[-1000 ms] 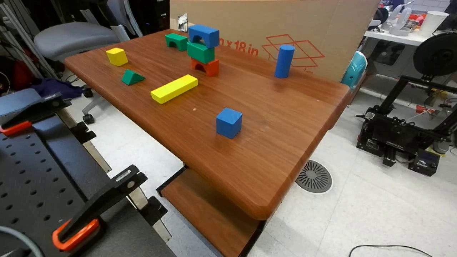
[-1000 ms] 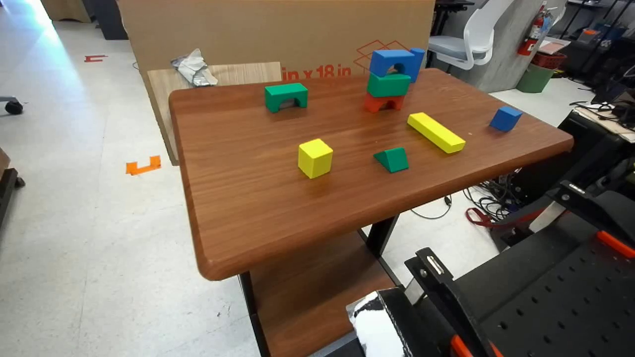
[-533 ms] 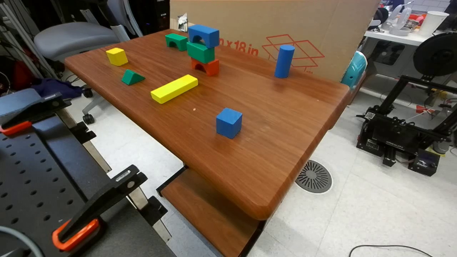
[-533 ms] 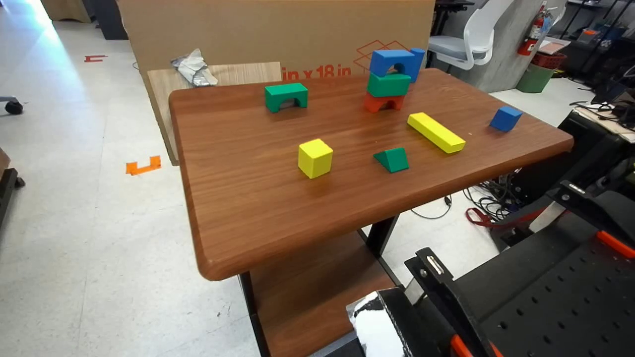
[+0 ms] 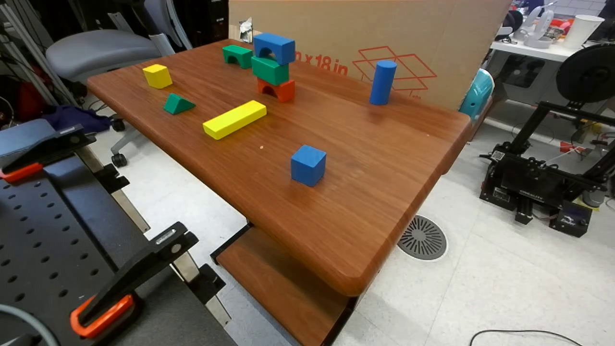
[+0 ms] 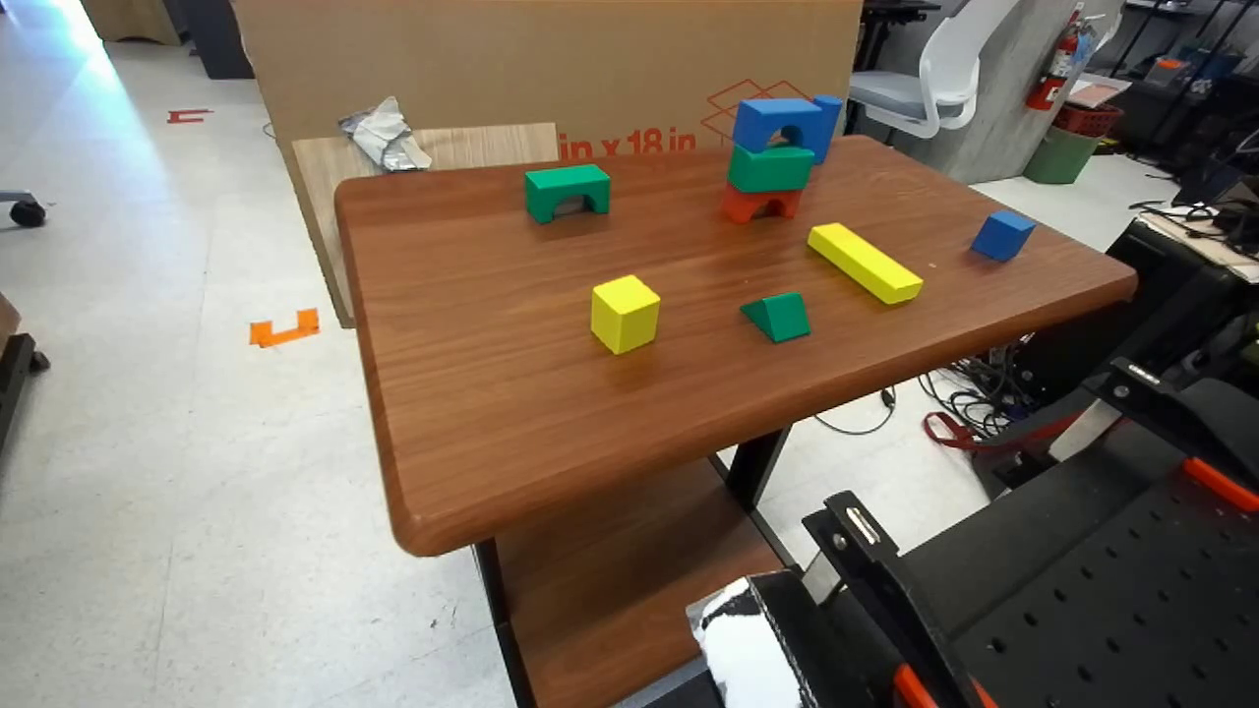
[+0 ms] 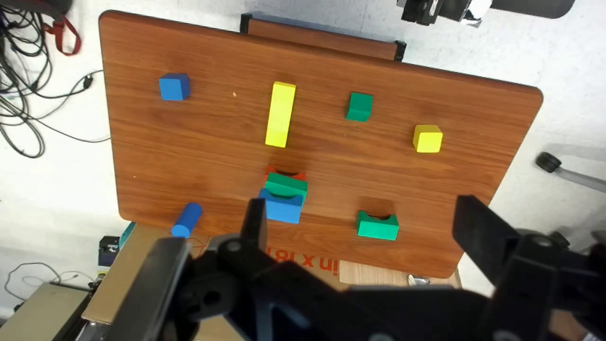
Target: Move the blue cylindrical block forward
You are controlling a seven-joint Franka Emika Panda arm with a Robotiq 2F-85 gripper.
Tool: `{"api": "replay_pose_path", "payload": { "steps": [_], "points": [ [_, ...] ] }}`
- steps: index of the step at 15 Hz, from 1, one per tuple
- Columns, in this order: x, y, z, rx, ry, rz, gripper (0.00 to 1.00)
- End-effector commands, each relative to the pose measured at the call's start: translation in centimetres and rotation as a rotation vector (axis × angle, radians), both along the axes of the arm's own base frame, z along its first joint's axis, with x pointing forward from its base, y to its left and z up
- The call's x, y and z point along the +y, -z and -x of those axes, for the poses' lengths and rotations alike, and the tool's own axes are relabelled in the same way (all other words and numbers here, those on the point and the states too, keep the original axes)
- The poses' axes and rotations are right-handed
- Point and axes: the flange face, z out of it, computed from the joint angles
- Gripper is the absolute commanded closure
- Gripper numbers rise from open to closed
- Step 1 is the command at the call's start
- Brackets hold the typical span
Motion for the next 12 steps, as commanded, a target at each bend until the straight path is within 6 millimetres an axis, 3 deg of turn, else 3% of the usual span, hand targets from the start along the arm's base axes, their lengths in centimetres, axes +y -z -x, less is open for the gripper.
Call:
{"api": "replay_pose_path", "payload": {
  "steps": [1,7,12],
  "points": [
    [-0.8,1.1,-1.9,-0.028,0.024,-0.045,0.00],
    [-4.4,4.5,-6.2,-0.077,0.010,-0.116,0.00],
    [-8.2,8.0,-11.2,-0.066,0.028,-0.173,0.00]
  ]
}}
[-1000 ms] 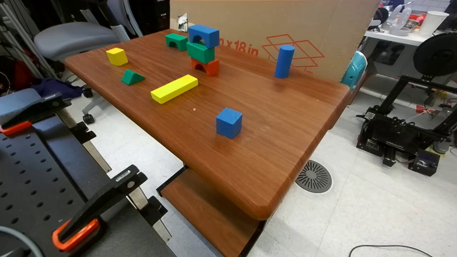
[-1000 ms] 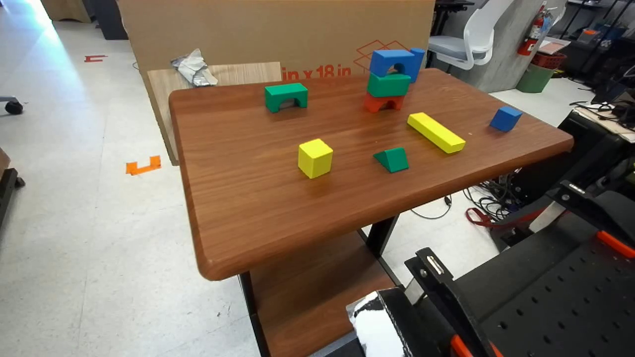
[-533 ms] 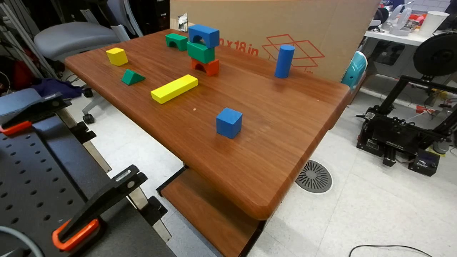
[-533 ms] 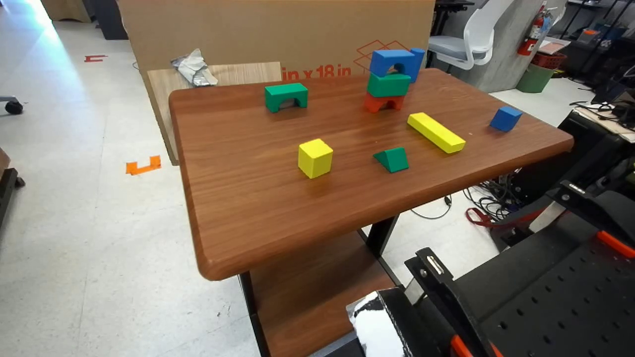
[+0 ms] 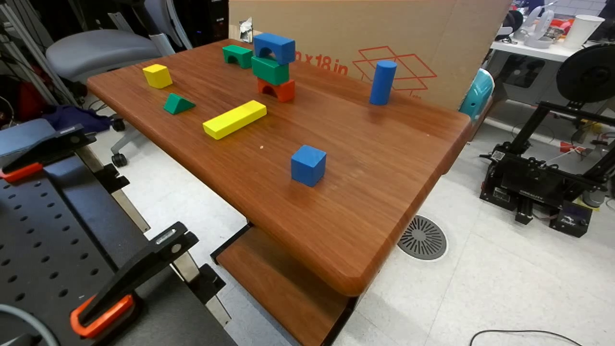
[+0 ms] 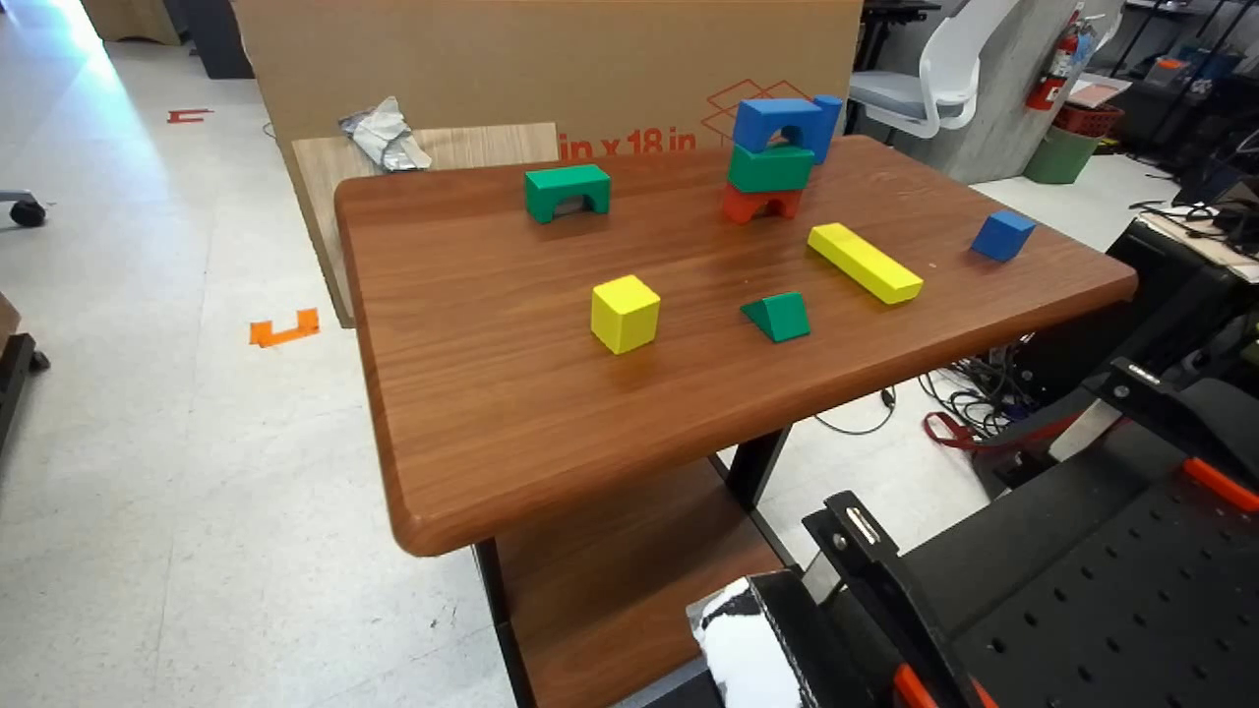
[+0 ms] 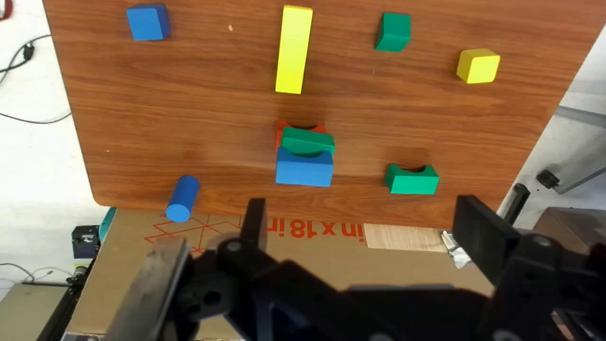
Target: Move the blue cylindrical block forward
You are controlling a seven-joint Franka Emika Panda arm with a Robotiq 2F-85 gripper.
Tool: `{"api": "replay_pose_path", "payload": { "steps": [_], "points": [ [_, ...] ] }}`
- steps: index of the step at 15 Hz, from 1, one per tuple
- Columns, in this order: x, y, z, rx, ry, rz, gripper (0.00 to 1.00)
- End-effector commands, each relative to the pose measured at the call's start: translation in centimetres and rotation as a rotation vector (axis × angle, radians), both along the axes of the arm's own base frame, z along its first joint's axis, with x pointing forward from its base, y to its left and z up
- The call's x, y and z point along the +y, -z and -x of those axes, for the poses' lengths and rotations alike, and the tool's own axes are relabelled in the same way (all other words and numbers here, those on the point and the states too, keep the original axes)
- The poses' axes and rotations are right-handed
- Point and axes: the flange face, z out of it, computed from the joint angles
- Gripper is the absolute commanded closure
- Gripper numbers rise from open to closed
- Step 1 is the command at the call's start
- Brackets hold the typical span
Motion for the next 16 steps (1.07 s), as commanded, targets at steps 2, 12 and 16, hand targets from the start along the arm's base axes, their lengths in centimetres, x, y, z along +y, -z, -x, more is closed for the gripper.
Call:
{"api": "replay_pose_path", "payload": {
  "steps": [2,12,16],
  "points": [
    [-3.7,2.3,-5.8,0.041,0.000,-0.068,0.00],
    [-12.0,6.5,-15.7,0.124,0.158,-0.042,0.00],
    [-13.7,7.9,-18.1,0.172,0.161,-0.068,0.00]
  ]
}}
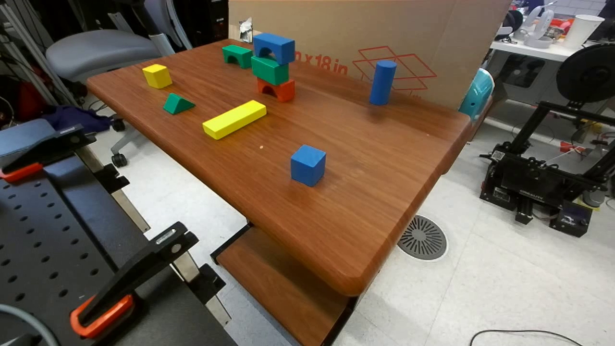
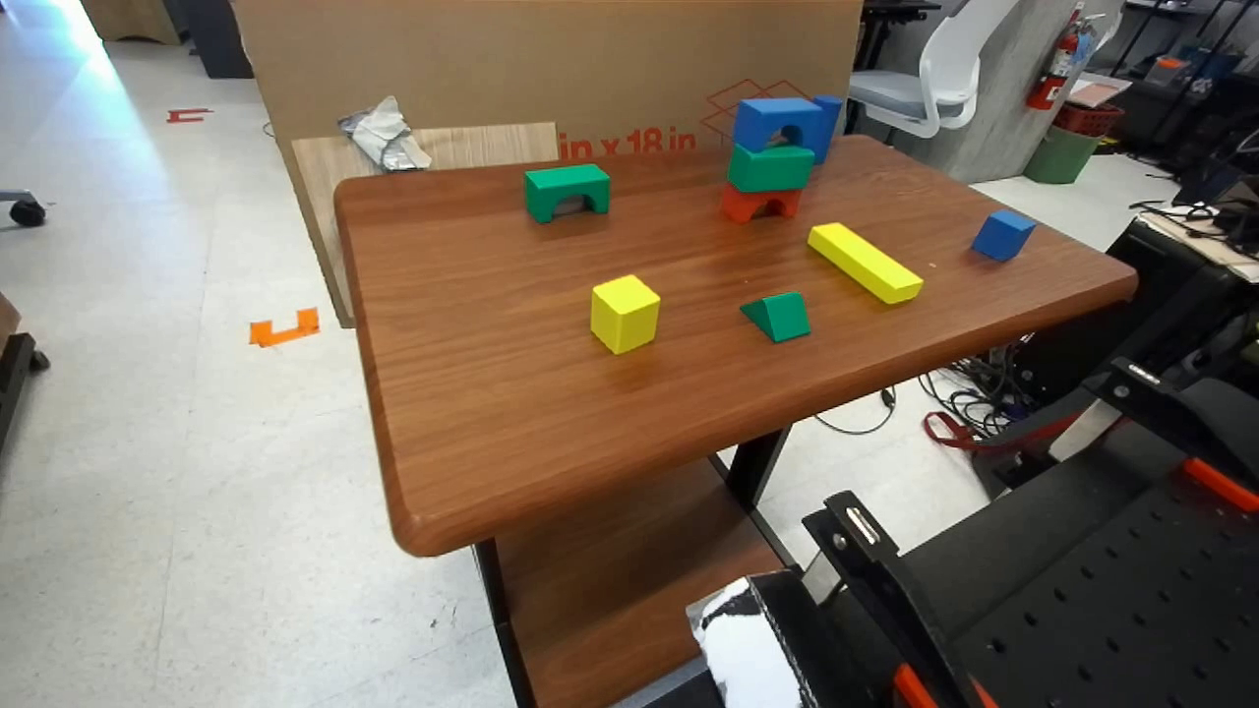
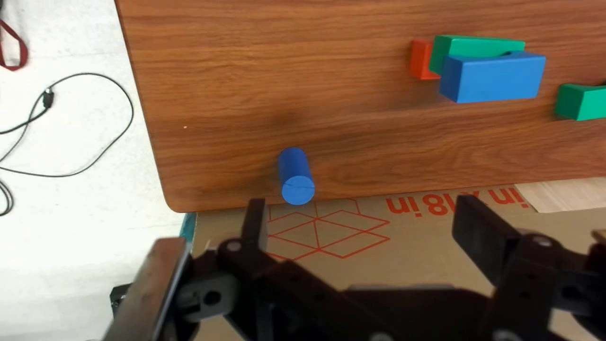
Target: Move the blue cylindrical block forward
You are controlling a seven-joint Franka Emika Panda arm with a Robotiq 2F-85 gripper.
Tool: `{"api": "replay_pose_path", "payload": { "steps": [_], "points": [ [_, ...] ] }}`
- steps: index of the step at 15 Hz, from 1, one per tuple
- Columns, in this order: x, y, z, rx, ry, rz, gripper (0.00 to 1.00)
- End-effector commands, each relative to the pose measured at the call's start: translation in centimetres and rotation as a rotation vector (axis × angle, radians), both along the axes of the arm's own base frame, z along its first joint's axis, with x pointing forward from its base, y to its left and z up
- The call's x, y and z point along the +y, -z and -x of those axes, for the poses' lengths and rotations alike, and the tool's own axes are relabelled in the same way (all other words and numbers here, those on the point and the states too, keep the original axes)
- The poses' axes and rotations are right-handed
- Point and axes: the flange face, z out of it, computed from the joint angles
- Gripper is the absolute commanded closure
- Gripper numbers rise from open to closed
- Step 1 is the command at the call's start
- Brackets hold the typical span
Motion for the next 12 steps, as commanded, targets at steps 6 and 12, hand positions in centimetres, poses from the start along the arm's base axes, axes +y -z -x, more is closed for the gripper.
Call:
{"api": "replay_pose_path", "payload": {
  "steps": [6,12],
  "points": [
    [-1.2,4.5,-5.1,0.115,-0.002,-0.002,0.00],
    [0.1,8.3,-6.9,0.159,-0.005,0.061,0.00]
  ]
}}
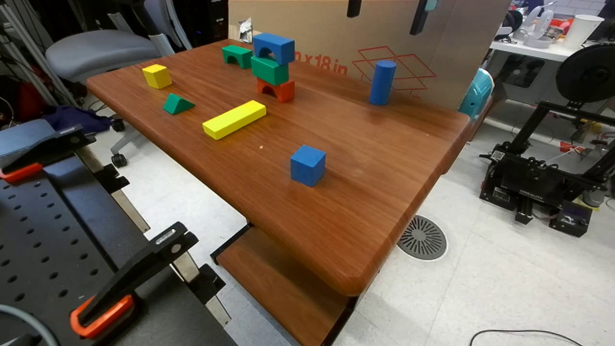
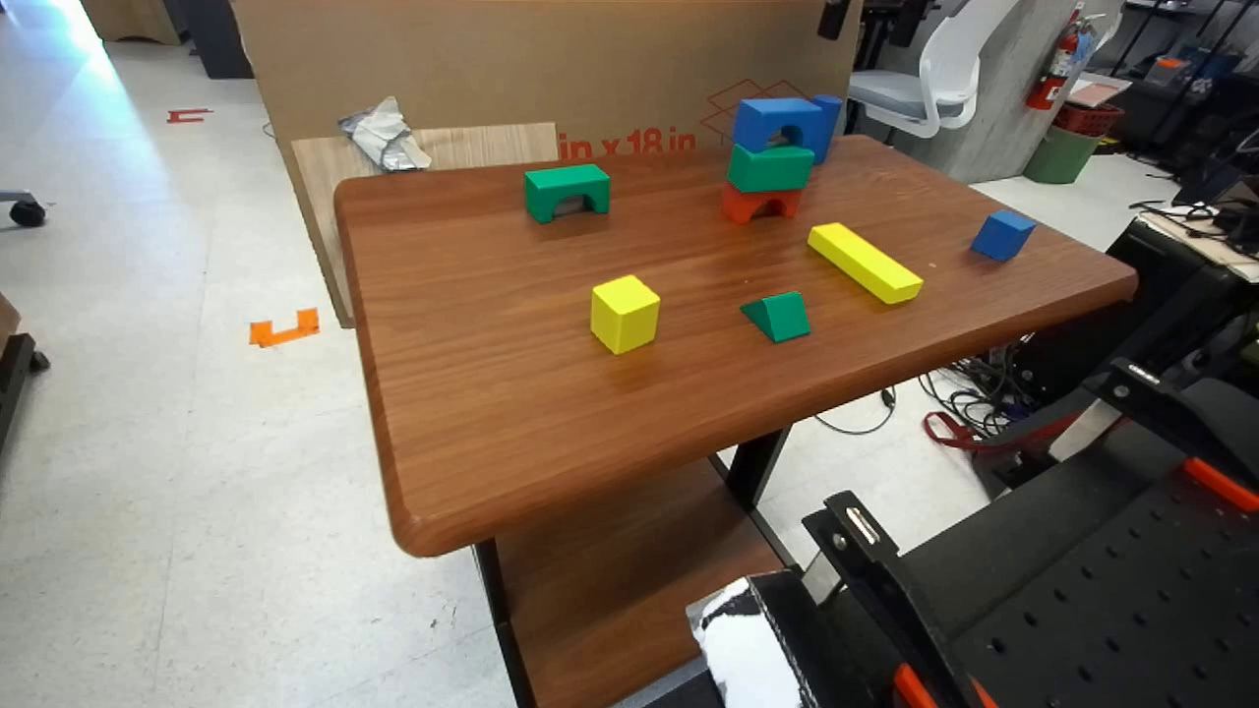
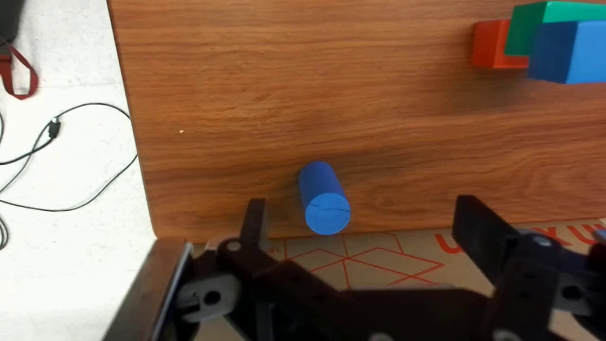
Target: Move the blue cylindrical block forward
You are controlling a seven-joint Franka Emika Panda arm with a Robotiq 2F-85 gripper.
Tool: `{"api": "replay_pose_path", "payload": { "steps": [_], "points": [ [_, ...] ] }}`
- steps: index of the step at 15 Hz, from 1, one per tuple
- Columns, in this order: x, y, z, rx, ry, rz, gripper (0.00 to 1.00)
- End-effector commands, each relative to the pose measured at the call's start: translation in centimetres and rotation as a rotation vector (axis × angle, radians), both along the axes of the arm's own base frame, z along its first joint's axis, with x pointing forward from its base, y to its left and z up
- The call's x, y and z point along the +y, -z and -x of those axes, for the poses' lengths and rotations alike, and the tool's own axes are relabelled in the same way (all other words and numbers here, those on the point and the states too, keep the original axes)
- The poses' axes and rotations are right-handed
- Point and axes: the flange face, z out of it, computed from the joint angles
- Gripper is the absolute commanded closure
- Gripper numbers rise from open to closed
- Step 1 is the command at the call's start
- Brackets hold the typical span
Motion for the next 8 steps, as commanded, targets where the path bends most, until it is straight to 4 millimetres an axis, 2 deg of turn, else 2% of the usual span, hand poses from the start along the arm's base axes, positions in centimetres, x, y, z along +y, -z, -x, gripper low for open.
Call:
{"api": "replay_pose_path", "payload": {
  "steps": [1,8],
  "points": [
    [0.7,1.7,-1.5,0.044,0.004,0.032,0.00],
    [1.7,5.3,-2.5,0.102,0.008,0.041,0.00]
  ]
}}
